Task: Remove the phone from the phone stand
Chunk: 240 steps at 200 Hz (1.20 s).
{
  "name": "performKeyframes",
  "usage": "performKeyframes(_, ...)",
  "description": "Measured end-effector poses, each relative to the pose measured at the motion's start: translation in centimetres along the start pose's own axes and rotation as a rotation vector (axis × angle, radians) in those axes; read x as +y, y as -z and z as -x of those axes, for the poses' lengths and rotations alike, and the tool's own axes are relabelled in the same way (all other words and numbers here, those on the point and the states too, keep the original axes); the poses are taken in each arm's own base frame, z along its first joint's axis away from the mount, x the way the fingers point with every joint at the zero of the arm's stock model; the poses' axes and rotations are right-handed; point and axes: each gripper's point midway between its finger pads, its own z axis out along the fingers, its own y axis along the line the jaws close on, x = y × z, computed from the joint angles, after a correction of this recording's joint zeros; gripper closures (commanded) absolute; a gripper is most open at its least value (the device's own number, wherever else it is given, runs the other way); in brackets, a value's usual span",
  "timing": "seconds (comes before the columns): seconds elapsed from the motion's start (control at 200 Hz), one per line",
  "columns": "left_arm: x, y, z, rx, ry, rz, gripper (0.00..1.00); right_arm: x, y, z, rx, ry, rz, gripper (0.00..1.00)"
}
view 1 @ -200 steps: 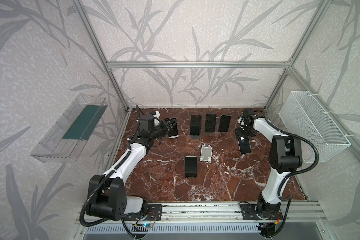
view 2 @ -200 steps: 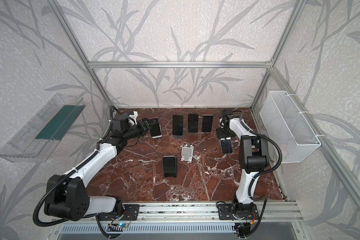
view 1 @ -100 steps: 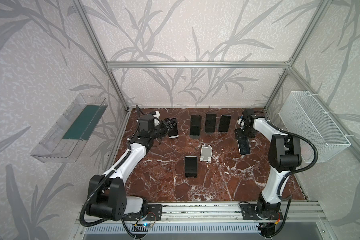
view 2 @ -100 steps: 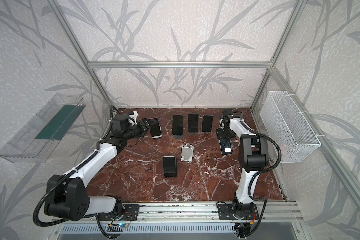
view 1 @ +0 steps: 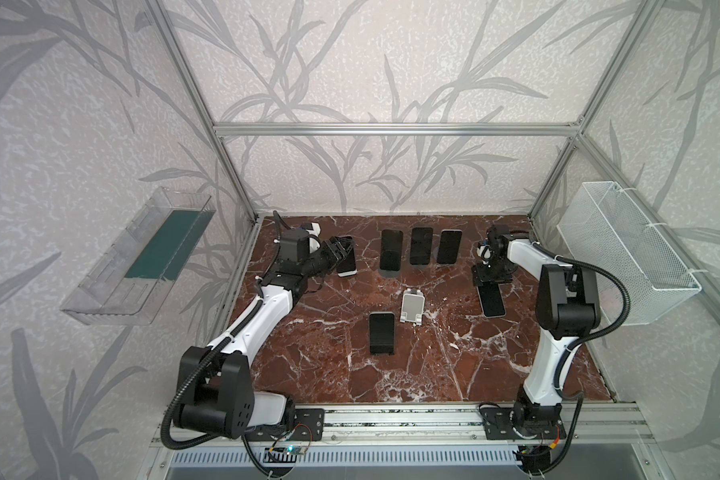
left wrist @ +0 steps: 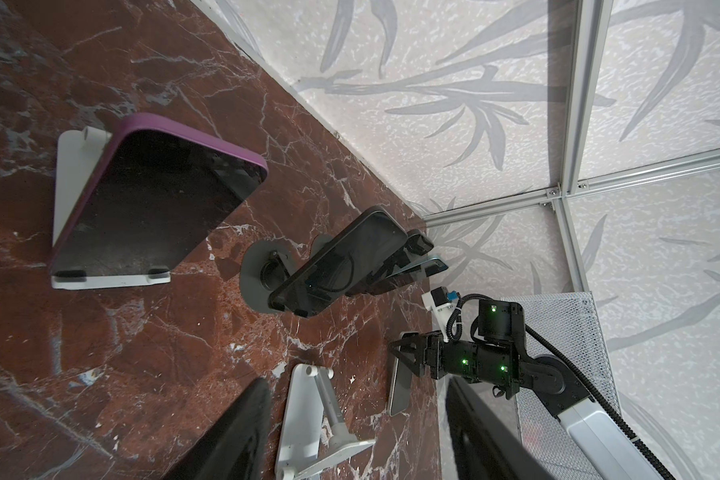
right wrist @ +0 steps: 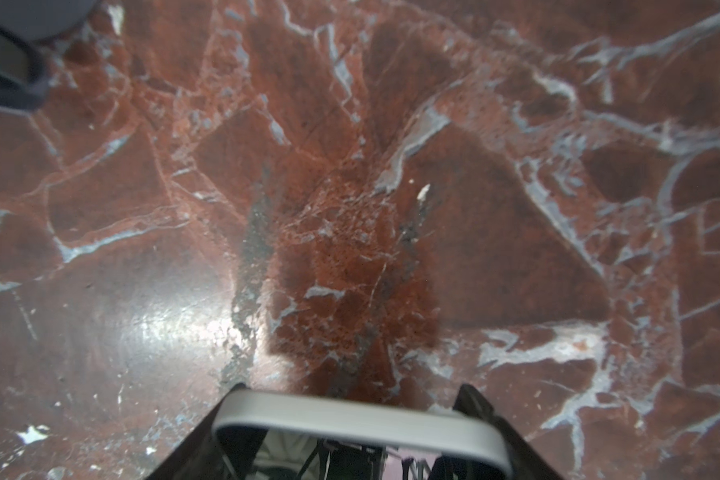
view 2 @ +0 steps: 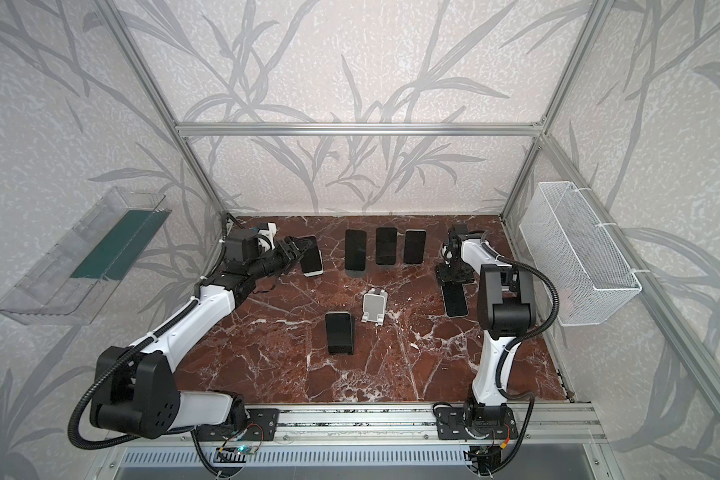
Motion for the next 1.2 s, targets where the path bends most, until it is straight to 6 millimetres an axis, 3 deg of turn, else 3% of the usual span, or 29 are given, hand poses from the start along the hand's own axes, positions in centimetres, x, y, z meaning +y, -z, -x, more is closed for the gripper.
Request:
performKeyframes(0.375, 0.1, -0.3, -0.3, 0.01, 0.013, 0.002, 0.32, 0.1, -1.3, -0.9, 0.039, -0.016, 0.006, 0.35)
performKeyframes(1.2, 0.1, -0.3, -0.3, 0.012, 0.013, 0.001, 0.31, 0.3, -1.3, -0.8, 0.036, -0.069, 0.019, 0.21)
